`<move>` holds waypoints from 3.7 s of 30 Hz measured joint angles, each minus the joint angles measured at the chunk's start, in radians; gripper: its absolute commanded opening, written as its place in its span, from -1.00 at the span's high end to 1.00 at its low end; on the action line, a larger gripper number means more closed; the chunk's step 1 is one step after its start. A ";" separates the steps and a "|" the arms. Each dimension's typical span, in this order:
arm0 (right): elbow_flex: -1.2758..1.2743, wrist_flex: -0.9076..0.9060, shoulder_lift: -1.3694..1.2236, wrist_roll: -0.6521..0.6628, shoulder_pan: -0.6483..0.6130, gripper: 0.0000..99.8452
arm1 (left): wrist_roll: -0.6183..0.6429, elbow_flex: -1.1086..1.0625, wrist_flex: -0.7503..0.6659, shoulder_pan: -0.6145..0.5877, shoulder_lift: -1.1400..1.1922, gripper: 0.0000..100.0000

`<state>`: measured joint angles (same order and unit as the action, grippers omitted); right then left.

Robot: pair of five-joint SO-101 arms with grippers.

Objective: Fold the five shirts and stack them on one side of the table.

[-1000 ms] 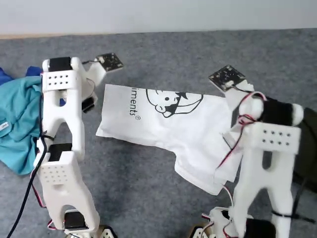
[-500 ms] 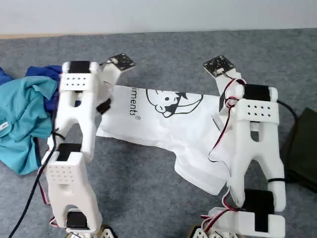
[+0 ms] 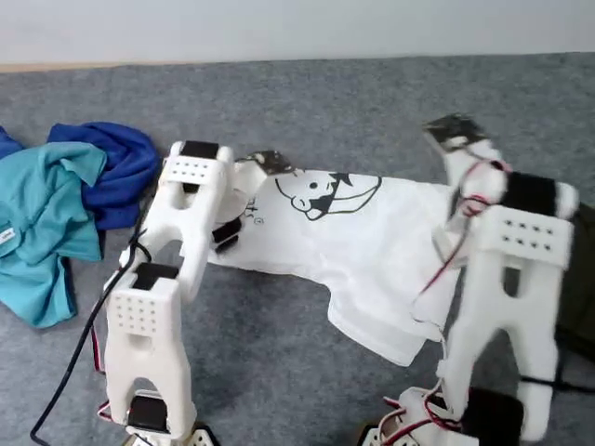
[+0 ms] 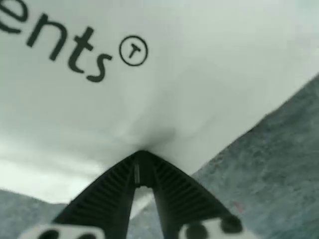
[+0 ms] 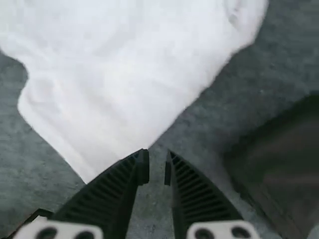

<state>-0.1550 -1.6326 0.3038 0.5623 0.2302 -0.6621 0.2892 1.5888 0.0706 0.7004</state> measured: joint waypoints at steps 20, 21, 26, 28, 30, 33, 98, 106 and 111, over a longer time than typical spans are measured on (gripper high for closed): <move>0.000 -0.072 0.034 0.029 0.132 0.88 | -0.068 0.199 0.133 -0.077 0.003 0.99; 0.000 -0.072 0.034 0.029 0.132 0.88 | -0.068 0.199 0.135 -0.077 0.003 0.99; 0.000 -0.072 0.034 0.029 0.132 0.88 | -0.068 0.189 0.135 -0.092 0.011 0.99; 0.000 -0.072 0.034 0.029 0.132 0.88 | -0.068 0.161 0.135 -0.107 0.028 0.99; 0.000 -0.072 0.034 0.029 0.132 0.88 | -0.068 0.147 0.135 -0.130 0.038 0.99; 0.000 -0.072 0.034 0.029 0.132 0.88 | -0.068 0.147 0.135 -0.161 0.046 0.99; 0.083 -0.120 0.411 -0.011 0.519 0.87 | 0.014 -0.209 -0.146 0.824 -0.270 0.54; 0.083 -0.120 0.411 -0.011 0.519 0.87 | -0.014 -0.141 -0.157 0.824 -0.176 0.54; 0.083 -0.120 0.411 -0.011 0.519 0.87 | -0.014 -0.068 -0.157 0.824 -0.124 0.54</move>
<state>-0.0721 -1.7522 0.7150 0.5516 0.7488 -0.6759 0.2217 1.4323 0.8945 0.5762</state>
